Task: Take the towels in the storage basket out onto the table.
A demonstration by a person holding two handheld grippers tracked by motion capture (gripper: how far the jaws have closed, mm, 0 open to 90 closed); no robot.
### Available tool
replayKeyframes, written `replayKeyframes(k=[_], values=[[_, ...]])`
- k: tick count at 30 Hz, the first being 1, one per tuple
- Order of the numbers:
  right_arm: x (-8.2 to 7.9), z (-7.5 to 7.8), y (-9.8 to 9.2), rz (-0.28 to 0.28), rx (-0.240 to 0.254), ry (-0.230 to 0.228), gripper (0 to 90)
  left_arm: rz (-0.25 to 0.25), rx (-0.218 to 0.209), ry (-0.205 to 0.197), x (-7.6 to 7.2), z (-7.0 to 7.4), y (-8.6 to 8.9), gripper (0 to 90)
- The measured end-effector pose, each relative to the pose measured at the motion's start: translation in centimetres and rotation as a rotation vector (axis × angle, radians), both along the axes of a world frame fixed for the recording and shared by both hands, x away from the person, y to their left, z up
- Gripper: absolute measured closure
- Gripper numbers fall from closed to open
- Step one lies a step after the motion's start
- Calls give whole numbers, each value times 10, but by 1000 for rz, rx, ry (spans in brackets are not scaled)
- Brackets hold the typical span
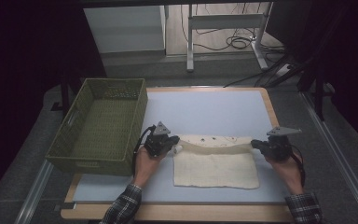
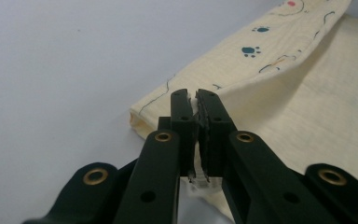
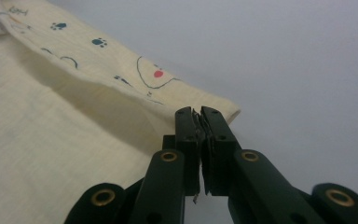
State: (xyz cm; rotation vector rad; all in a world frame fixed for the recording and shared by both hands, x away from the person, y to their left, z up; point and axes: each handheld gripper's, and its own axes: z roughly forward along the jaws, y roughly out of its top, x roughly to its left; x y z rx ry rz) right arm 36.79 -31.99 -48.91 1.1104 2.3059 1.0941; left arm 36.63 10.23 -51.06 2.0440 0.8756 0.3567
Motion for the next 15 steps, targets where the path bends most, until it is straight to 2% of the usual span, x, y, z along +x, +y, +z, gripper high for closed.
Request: replayKeyframes(k=[3, 5, 6, 10, 11, 13, 15], values=[[-9, 0, -3, 6, 6, -6, 860, -20, -7, 1, -10, -1, 0, 862], [-22, 1, -7, 8, 27, -12, 860, -38, -12, 0, -21, -2, 0, 861], [-22, 1, -7, 8, 27, -12, 860, -38, -12, 0, -21, -2, 0, 861], [-38, 0, -9, 23, 31, -10, 860, -57, -12, 0, -33, -4, -1, 861], [-47, -2, -9, 30, 31, -4, 860, -62, -14, 1, -37, -5, -1, 861], [-50, -3, -9, 33, 31, -3, 860, -67, -16, 5, -42, -8, -1, 861], [-60, -6, -9, 46, 23, 8, 860, -73, -23, 6, -47, -9, 0, 860]])
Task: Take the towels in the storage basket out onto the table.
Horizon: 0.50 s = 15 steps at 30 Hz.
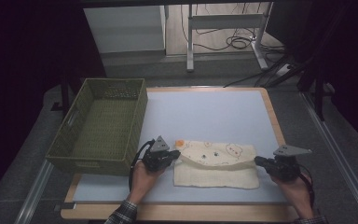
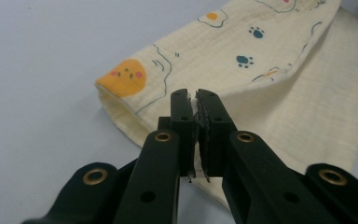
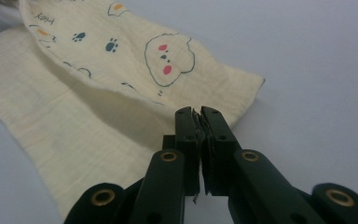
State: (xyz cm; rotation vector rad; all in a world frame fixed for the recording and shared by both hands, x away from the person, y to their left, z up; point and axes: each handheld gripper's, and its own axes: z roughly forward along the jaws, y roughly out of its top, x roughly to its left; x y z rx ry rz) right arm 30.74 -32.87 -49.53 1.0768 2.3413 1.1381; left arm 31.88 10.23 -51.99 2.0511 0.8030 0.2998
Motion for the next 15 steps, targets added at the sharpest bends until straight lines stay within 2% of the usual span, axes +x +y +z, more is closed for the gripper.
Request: replayKeyframes(k=[3, 4, 12, 15], values=[[-6, 0, 0, 5, 2, 1, 859, -7, -8, -3, -8, -1, 1, 861], [-13, -1, 0, 13, 5, 0, 858, -11, -11, -4, -11, -1, 1, 861], [-37, -3, -3, 33, -2, 3, 855, -33, -28, -5, -31, -4, 2, 860], [-40, -5, -4, 33, -10, 6, 855, -44, -29, -4, -37, -5, 1, 860]])
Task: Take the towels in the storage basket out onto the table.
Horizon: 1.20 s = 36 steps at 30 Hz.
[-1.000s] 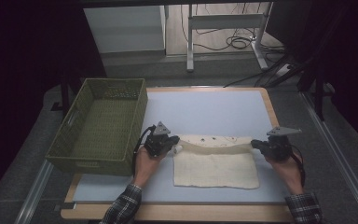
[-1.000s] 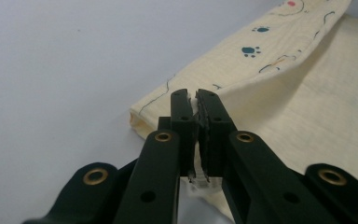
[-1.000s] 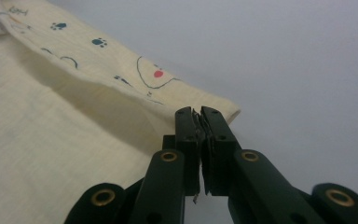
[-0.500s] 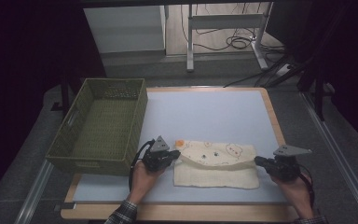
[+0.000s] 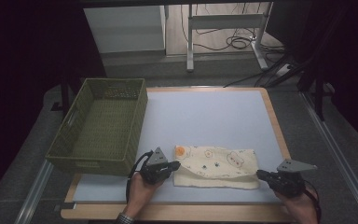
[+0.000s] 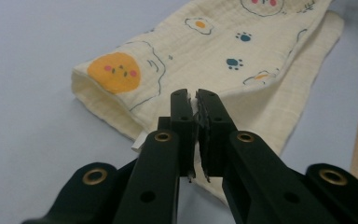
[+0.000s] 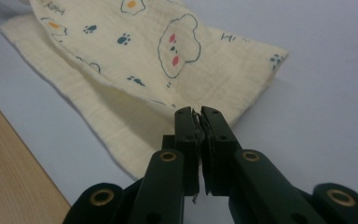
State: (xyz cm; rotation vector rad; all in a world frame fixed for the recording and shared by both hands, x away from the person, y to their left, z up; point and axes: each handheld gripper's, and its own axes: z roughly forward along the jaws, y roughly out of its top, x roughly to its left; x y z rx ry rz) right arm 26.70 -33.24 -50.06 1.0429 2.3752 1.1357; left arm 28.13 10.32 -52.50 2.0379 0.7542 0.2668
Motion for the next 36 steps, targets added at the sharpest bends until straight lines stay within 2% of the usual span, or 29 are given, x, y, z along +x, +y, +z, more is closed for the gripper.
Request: replayKeyframes(k=[7, 16, 19, 23, 24, 26, 28, 29, 31, 36], values=[[-9, -7, -3, 1, 5, 14, 855, -8, -12, 0, -12, -2, 2, 860], [-15, -6, -6, 3, 27, -1, 854, -12, -28, -12, -22, 2, 5, 860], [-18, -7, -7, 10, 30, 3, 853, -17, -3, -4, -23, -2, 4, 859], [-22, -11, -6, 21, 26, 17, 838, -21, -14, 27, -25, -10, 7, 855], [-23, -12, -7, 22, 27, 21, 808, -21, -22, 35, -26, -12, 8, 850], [-25, -11, -8, 23, 34, 28, 736, -25, -52, 52, -26, -13, 12, 775], [-26, -8, -12, 18, 50, 22, 711, -26, -93, 67, -25, -11, 17, 702], [-26, -3, -16, 10, 65, 12, 691, -18, -114, 69, -23, -10, 19, 622], [-25, 0, -17, 4, 64, 7, 678, -4, -132, 70, -20, -5, 24, 596], [-15, 5, -20, -15, 53, -1, 655, 38, -89, 56, -11, 1, 25, 470]])
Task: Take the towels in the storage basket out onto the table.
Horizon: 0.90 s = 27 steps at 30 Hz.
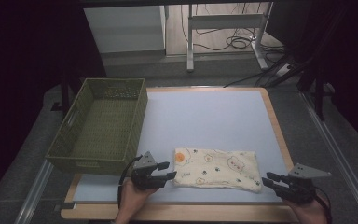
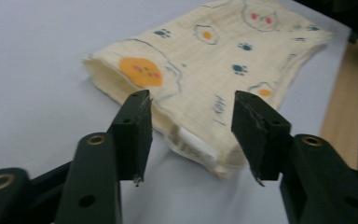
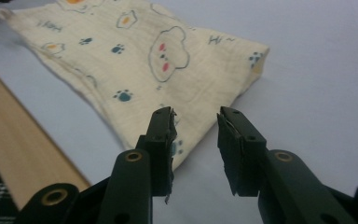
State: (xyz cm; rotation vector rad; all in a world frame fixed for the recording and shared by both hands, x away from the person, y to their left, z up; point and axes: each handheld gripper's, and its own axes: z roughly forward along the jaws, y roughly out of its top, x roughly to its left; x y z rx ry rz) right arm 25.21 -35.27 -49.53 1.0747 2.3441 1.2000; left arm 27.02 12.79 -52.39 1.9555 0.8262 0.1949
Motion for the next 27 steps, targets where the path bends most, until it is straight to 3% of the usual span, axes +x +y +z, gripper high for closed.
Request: replayKeyframes(k=[7, 12, 13, 15, 16, 17, 18, 19, 21, 22, 24, 27], values=[[37, 5, 10, -33, -14, -21, 661, 69, 58, -25, 29, 8, -9, 431], [75, 5, 26, -46, -54, -21, 653, 130, 129, 7, 60, 8, -23, 438], [90, -1, 31, -51, -77, 4, 629, 145, 144, 15, 66, 7, -26, 416], [97, -5, 33, -50, -83, 24, 618, 163, 188, 44, 78, 2, -30, 409], [105, -13, 37, -47, -99, 62, 646, 161, 193, 63, 82, -2, -31, 435], [105, -13, 37, -47, -99, 62, 646, 153, 201, 85, 85, -6, -33, 435], [107, -17, 38, -44, -109, 80, 722, 126, 218, 107, 88, -11, -35, 487], [107, -21, 40, -36, -127, 80, 811, 124, 228, 77, 86, -13, -37, 566], [104, -21, 42, -35, -128, 66, 857, 82, 202, 97, 85, -12, -36, 774], [103, -15, 42, -42, -145, 44, 862, 82, 205, 83, 84, -11, -36, 855], [103, -11, 40, -51, -146, 25, 862, 87, 210, 40, 81, -5, -34, 863], [111, 1, 31, -83, -116, -20, 861, 94, 184, 25, 80, 0, -31, 866]])
